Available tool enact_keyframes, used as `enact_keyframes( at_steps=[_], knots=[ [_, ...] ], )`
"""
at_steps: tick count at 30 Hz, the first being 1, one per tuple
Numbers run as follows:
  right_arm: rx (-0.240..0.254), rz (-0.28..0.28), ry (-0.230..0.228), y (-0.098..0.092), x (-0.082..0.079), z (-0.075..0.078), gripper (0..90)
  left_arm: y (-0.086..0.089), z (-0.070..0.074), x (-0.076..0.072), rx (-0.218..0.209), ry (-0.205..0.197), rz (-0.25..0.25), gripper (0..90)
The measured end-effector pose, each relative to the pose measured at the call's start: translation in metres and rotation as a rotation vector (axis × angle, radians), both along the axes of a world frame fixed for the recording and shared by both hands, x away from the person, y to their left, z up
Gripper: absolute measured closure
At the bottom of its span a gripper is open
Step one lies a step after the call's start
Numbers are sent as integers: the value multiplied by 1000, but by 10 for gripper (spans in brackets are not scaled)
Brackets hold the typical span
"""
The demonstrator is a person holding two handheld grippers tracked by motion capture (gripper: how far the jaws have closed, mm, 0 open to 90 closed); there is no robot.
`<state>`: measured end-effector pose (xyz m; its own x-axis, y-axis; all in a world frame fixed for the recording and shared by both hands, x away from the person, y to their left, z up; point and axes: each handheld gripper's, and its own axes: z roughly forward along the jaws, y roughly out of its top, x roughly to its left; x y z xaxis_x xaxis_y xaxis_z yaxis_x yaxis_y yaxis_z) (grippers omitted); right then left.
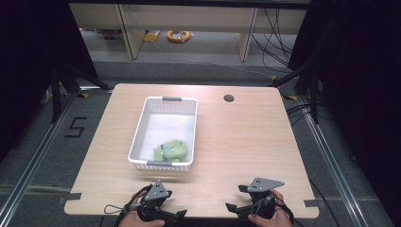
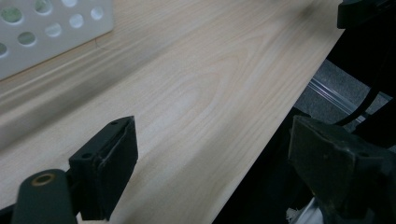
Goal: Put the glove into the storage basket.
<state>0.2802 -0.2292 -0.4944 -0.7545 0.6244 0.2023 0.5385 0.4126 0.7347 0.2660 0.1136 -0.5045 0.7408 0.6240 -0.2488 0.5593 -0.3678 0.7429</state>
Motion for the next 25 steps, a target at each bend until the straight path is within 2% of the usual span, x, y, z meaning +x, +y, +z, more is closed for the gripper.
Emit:
enact_keyframes(
  at_steps=[3,4,9,11,12,15,17,18,19,20,22,24,25],
  knots=[
    [2,5,-8,0,0,-2,181,0,-1,1,16,-15,-14,154],
    [-1,29,10,-1,1,-2,180,0,-2,1,12,-9,-14,154],
    [-5,27,8,-2,2,-2,180,0,-1,1,20,-12,-22,154],
    [-18,5,-8,-1,0,-2,180,1,-1,2,24,-14,-19,154],
    [-25,3,-13,-1,1,-2,180,0,-2,1,14,-2,-8,154],
    [-22,5,-13,-1,1,-2,180,1,-1,2,19,-7,-14,154],
    [-24,4,-14,-1,1,-3,180,0,-2,1,13,6,-5,154],
    [-14,-14,17,0,-2,-2,180,0,-2,1,15,6,-7,154],
    [-24,2,-11,-2,1,-3,180,0,-2,2,23,-6,-18,154],
    [-20,0,-13,-2,1,-3,180,0,-3,2,17,6,-8,154],
    [-20,0,-10,-2,1,-3,180,1,-2,3,30,-5,-14,154],
    [-12,1,-11,-2,2,-3,180,1,-3,3,23,7,0,154],
    [-9,20,6,-2,3,-3,180,1,-2,3,18,7,1,154]
  ],
)
